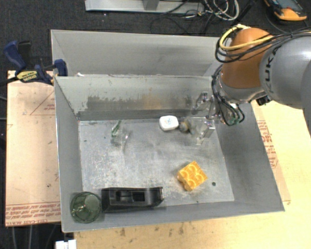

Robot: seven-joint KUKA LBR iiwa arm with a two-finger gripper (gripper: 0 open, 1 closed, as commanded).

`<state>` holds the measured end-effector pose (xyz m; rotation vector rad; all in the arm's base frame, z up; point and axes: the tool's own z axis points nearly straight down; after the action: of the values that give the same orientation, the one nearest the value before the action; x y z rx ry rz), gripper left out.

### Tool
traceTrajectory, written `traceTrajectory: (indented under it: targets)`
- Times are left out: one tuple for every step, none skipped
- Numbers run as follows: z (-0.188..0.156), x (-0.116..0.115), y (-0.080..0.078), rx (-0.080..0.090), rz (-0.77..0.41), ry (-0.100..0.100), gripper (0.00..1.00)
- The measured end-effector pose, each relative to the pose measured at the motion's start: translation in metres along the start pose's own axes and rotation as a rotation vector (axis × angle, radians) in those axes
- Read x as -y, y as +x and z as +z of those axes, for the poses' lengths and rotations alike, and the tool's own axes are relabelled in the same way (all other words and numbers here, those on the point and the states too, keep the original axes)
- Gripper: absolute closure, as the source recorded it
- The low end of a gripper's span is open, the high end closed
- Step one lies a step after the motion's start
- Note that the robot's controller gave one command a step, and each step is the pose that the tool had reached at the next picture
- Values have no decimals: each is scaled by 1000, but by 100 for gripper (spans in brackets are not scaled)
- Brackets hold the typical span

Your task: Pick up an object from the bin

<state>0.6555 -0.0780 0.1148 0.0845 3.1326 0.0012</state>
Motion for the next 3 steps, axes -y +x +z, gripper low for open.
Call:
traceTrajectory:
  targets:
    - [11,25,-1,-3,122,-1,0]
    - [36,-10,2,-5,160,2,0]
    - [36,-41,0,-2,240,-2,100]
